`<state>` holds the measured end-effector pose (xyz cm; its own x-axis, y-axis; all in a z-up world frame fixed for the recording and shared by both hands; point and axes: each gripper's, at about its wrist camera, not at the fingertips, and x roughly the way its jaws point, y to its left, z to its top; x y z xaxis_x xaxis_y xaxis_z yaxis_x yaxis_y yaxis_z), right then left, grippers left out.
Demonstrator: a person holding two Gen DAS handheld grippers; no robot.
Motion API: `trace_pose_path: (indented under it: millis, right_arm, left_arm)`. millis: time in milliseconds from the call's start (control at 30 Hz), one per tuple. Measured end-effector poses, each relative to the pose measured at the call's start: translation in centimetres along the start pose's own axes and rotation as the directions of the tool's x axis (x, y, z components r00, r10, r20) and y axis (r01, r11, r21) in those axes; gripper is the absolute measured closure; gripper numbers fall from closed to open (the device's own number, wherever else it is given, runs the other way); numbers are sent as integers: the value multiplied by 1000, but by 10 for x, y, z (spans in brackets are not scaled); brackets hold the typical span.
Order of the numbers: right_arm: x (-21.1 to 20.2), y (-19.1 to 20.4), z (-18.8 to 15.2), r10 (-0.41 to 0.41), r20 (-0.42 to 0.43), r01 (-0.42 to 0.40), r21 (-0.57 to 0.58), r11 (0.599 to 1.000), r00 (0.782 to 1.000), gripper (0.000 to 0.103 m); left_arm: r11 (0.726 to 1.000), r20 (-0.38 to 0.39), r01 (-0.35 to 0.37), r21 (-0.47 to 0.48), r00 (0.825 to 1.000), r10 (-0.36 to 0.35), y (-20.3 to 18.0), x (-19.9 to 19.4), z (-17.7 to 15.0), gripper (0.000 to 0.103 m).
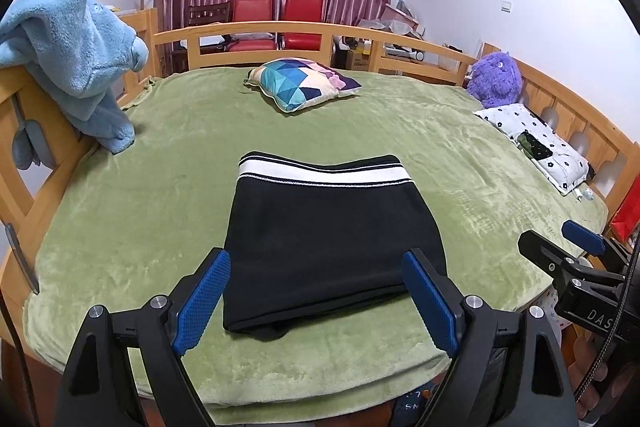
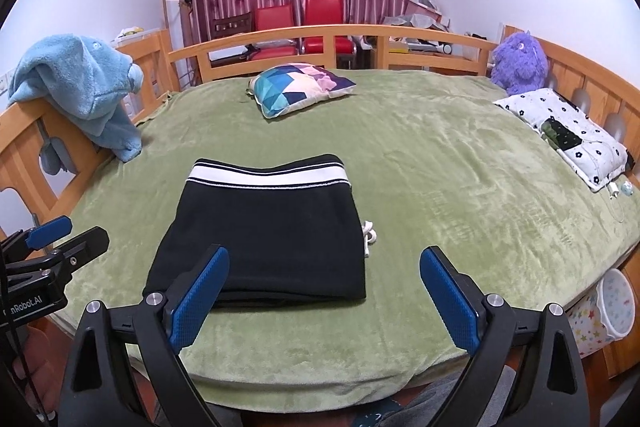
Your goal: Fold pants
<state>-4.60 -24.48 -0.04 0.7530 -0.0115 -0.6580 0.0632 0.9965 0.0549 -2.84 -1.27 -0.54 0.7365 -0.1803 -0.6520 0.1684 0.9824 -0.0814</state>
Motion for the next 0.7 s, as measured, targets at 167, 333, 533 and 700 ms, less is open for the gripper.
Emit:
trace_pose_path:
  millis: [167, 333, 533, 700]
  right_arm:
    - [-4, 1, 0, -4, 5, 4, -6, 1000, 1000, 8]
    - [-6, 2, 0, -4, 6, 4, -3, 1000, 1000, 8]
    - [-8, 1, 1, -6, 2, 6, 3, 1000, 1000, 8]
    - [-9, 0, 2, -4, 5, 4, 5, 1000, 1000, 8]
  left_arm:
    - [1000, 2, -1, -1, 1000, 1, -1, -1, 0, 16]
    - [1000, 1, -2, 6, 1000, 2, -3, -2, 0, 16]
    - [1000, 2, -2, 7, 1000, 2, -3, -3, 0, 16]
    - [1000, 5, 2, 8, 1000, -2, -3, -4, 1, 16]
